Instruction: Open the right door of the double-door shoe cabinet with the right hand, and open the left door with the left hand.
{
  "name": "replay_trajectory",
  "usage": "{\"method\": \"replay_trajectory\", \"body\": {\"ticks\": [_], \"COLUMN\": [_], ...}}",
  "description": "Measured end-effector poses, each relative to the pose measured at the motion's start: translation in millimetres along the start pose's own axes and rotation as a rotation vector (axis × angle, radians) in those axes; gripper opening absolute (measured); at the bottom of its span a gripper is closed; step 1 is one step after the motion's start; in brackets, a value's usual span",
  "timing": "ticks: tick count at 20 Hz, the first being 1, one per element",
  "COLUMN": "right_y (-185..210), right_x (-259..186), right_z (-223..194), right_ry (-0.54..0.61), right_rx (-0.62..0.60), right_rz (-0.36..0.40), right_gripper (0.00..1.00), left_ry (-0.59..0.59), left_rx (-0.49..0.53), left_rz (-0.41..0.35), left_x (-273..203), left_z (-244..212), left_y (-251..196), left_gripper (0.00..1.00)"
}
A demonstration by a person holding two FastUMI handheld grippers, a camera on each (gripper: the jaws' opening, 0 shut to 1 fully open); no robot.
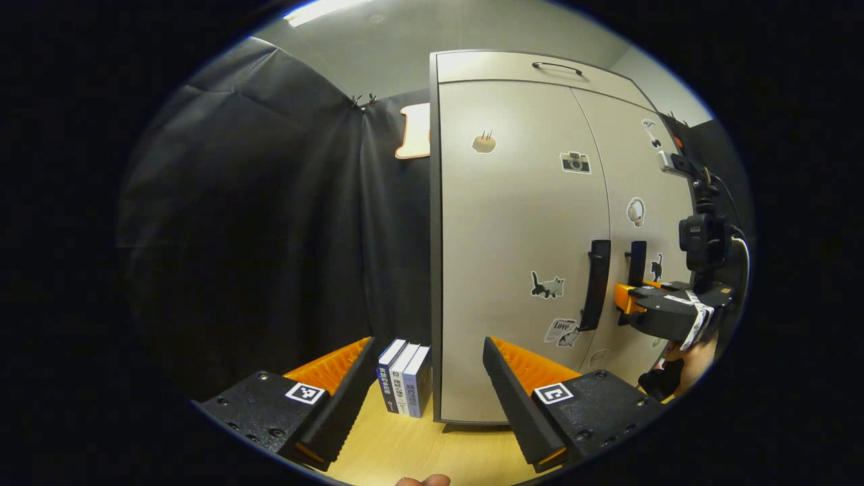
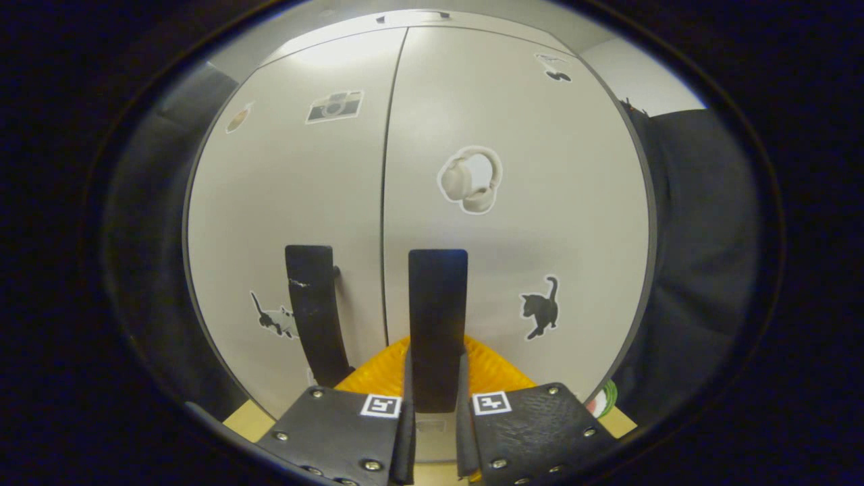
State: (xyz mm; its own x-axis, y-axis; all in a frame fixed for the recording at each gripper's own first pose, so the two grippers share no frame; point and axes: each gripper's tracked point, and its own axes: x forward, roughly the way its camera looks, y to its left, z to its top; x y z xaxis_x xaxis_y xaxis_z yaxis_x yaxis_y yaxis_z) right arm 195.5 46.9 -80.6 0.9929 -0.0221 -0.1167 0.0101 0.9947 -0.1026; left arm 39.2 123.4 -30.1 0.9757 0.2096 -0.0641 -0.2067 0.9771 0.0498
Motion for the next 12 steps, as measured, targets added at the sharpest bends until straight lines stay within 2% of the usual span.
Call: {"method": "replay_trajectory", "body": {"ticks": [2,3,12], "right_y": [-2.5,-1.1,-5.1], "right_x": [3.5,-1.3,-19.3], "right_z": [-0.2,0.5,-1.1], "right_ry": [-0.006,-0.004,-0.008], "right_rx": [0.047,0.05,0.034], "right_rz": [-0.009,-0.007,0.044], "right_gripper": [0.24,0.11,0.11], "left_ry": [0.002,0.003,0.018], "left_rx": [-0.01,-0.009,-0.005], "left_rz": [-0.005,-0.003,0.025], "left_x": [-4.3,-6.5,-28.6], "left_z": [-1.6,-2.5,-9.8], "left_y": [-0.1,1.4,12.7], "left_gripper": [0.97,0.97,0.97]}}
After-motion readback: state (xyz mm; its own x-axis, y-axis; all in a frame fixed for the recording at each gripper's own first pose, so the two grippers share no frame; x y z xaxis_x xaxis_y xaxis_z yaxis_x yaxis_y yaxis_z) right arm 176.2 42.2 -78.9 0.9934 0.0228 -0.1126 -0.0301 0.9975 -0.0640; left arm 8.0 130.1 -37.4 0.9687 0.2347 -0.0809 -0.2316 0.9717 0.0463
